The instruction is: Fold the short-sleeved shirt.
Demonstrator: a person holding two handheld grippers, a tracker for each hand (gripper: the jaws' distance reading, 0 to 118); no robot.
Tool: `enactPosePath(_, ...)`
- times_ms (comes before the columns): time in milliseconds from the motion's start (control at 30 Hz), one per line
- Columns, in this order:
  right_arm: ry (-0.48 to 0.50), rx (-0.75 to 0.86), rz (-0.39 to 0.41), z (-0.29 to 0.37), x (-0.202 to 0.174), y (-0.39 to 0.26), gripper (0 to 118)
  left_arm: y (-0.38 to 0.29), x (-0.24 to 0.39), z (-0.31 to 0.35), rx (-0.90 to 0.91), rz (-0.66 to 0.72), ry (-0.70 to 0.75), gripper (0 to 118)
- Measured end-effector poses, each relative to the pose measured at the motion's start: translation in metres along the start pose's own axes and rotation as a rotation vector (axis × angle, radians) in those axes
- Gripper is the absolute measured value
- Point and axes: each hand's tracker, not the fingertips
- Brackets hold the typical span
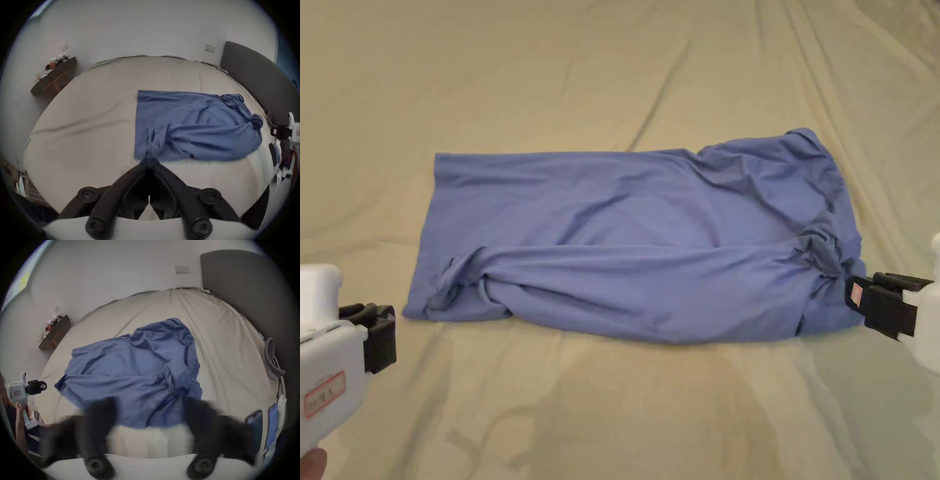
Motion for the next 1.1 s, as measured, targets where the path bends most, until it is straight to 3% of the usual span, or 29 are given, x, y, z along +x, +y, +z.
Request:
enactPosePath(100, 0.061, -0.039, -0.01, 0.02, -0.007, -0.023, 2, -0.023, 0.006, 0.029, -0.024, 0.042, -0.039, 0)
enactPosePath(233, 0.09, -0.037, -0.041, 0.03, -0.012, -0.036, 2, -0.029, 0.007, 0.029, -0.024, -0.019, -0.002, 0)
enactPosePath(433, 0.097, -0.04, -0.044, 0.024, -0.009, -0.032, 2, 0.007, -0.003, -0.034, -0.057, -0.031, -0.026, 3)
enactPosePath(467, 0.099, -0.044, -0.041, 0.022, -0.009, -0.03, 2, 0.015, -0.009, -0.05, -0.071, 0.007, -0.063, 30)
enactPosePath(500, 0.1, -0.049, -0.041, 0.02, -0.01, -0.03, 2, 0.021, -0.013, -0.067, -0.085, 0.032, -0.077, 73)
enactPosePath(533, 0.101, -0.053, -0.041, 0.018, -0.008, -0.029, 2, 0.027, -0.016, -0.086, -0.102, 0.034, -0.074, 96)
enactPosePath(700, 0.094, -0.086, -0.042, 0.005, -0.01, -0.025, 2, 0.04, -0.019, -0.159, -0.223, -0.059, -0.032, 96)
enactPosePath(733, 0.094, -0.094, -0.042, 0.002, -0.011, -0.024, 2, 0.038, -0.02, -0.167, -0.241, -0.079, -0.05, 90)
enactPosePath(767, 0.093, -0.098, -0.041, 0.0, -0.012, -0.023, 2, 0.036, -0.021, -0.17, -0.261, -0.076, -0.067, 74)
enactPosePath(800, 0.09, -0.101, -0.039, -0.002, -0.011, -0.022, 2, 0.035, -0.022, -0.169, -0.259, -0.051, -0.113, 70)
enactPosePath(867, 0.088, -0.11, -0.028, -0.009, -0.013, -0.019, 2, 0.036, -0.021, -0.158, -0.204, -0.045, -0.101, 20)
enactPosePath(933, 0.096, -0.124, -0.022, -0.018, -0.013, -0.017, 2, 0.041, -0.024, -0.155, -0.208, 0.018, -0.142, 13)
enactPosePath(1033, 0.1, -0.149, -0.004, -0.027, -0.015, -0.012, 2, 0.047, -0.01, -0.138, -0.209, -0.069, -0.109, 13)
enactPosePath(1067, 0.102, -0.15, 0.005, -0.027, -0.015, -0.01, 7, 0.051, -0.008, -0.132, -0.192, -0.083, -0.112, 13)
enactPosePath(1100, 0.102, -0.154, 0.005, -0.028, -0.013, -0.007, 38, 0.053, -0.006, -0.123, -0.177, -0.089, -0.109, 13)
